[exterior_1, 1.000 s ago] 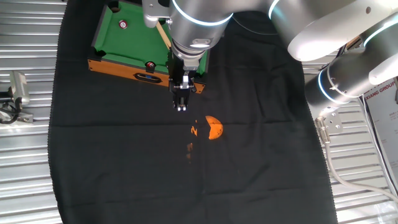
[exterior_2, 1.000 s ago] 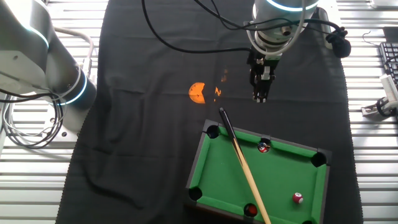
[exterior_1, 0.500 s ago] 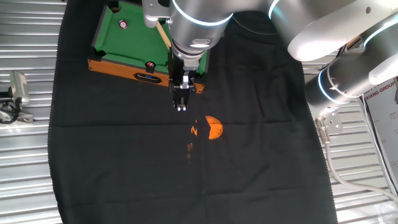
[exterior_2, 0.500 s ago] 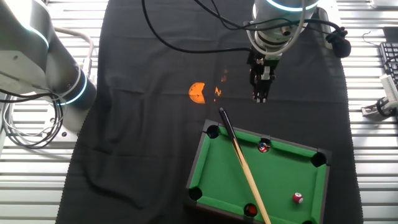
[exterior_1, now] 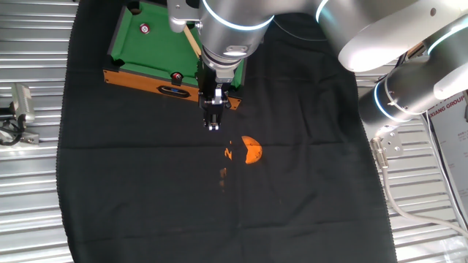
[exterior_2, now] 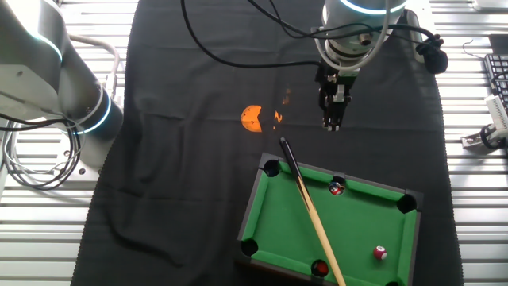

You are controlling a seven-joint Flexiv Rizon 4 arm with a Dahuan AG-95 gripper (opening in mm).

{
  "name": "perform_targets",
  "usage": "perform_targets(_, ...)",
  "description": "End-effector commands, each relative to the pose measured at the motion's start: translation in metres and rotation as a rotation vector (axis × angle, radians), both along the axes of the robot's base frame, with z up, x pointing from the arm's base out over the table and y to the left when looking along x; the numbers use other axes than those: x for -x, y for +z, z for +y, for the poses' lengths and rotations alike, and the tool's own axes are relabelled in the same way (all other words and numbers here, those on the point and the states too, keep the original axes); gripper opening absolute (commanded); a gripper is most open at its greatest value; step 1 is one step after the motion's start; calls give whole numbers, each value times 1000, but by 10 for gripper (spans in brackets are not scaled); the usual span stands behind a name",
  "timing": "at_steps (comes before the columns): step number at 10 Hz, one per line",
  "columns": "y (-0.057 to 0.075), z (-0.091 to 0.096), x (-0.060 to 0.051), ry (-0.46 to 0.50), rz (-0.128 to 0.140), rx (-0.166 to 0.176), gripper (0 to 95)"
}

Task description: Hit the pool ball

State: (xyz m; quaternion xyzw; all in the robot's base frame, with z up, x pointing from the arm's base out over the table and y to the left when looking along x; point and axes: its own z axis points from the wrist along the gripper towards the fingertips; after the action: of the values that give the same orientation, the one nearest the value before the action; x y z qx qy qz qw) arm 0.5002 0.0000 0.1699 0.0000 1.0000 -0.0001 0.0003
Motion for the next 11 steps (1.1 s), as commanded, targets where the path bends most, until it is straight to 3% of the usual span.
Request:
perform_targets(1,0,0,0,204,-32,75,0)
perform_targets(3,0,0,0,193,-35,47,0)
perform_targets(11,0,0,0,191,-33,49,0)
